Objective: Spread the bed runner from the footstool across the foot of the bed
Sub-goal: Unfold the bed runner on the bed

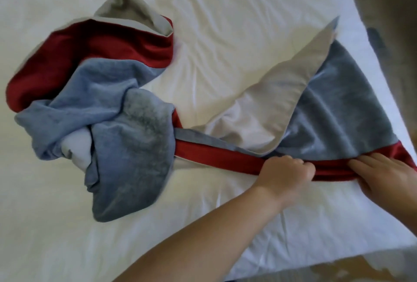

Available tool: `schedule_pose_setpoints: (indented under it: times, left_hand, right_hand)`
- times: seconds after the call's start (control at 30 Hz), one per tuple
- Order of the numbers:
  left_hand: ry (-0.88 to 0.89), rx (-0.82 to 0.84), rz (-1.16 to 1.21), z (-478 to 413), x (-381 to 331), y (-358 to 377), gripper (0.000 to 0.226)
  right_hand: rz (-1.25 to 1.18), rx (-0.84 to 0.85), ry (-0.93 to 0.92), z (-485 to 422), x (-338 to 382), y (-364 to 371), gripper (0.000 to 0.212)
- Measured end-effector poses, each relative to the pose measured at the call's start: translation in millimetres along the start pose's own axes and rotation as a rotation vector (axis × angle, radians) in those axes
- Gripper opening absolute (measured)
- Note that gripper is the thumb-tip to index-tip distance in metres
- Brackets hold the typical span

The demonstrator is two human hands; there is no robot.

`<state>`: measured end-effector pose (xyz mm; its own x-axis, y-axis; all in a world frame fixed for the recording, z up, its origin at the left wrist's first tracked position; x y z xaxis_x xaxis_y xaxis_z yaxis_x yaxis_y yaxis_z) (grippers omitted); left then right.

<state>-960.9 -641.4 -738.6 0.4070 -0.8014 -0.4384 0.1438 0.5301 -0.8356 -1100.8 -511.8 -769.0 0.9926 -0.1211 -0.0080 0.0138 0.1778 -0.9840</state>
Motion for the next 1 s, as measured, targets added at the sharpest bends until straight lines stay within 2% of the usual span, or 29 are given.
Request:
schedule_pose_setpoints:
  times: [0.13,0.2,0.3,0.37,0.47,0.53,0.6,0.67,0.77,0.87,1.0]
  left_hand:
    - [0.052,-0.128,0.001,21,26,-21,0.032]
    - [0.043,-0.21,0.029,35,54,-38,0.037]
    - [0.004,-0.393,0.065,60,106,-73,0.028]
    - [-0.105,-0.485,-0.008,72,149,-91,0.034]
    - [-0.372,-0.369,-0.186,79,214,-105,0.049]
    - [-0.48,-0.267,-0.214,82,244,-106,0.051]
    - [-0.481,-0.222,-0.166,85,259,-108,0.042]
    - [-0.452,-0.222,-0.195,89,266,-115,0.033]
    - [-0.456,-0.189,-0.274,101,278,-126,0.03]
    - [-0.428,-0.151,-0.319,122,288,-134,0.04]
    - [-0.439,-0.233,-0.309,159,302,-143,0.024]
  right_hand:
    - [0.036,0.159,0.144,3,0,7,0.032]
    - [0.005,0.179,0.159,-14,7,-5,0.048]
    - [-0.054,0.08,0.11,-54,35,-43,0.05]
    - [-0.137,-0.026,0.099,-88,66,-71,0.045]
    - [-0.289,-0.21,-0.042,-139,129,-103,0.03]
    - [-0.36,-0.167,-0.159,-174,175,-108,0.037]
    - [-0.357,-0.001,-0.217,-204,217,-98,0.051]
    - [-0.303,0.128,-0.243,-224,246,-79,0.046]
    - [-0.285,0.142,-0.214,-233,251,-69,0.03]
    - [-0.281,0.162,-0.194,-226,241,-66,0.029]
    - [-0.212,0.201,-0.238,-217,249,-63,0.034]
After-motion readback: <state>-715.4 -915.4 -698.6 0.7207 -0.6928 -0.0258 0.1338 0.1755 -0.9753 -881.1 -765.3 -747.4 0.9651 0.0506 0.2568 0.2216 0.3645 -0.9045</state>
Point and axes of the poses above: each hand's wrist, its own z-axis away from the middle knuckle, its own y-axis out of the palm, x = y × z, the point moved 7 cm from there along -z, towards the middle knuckle, and after that the axes turned 12 degrees about -y, right-handed, at the moved point
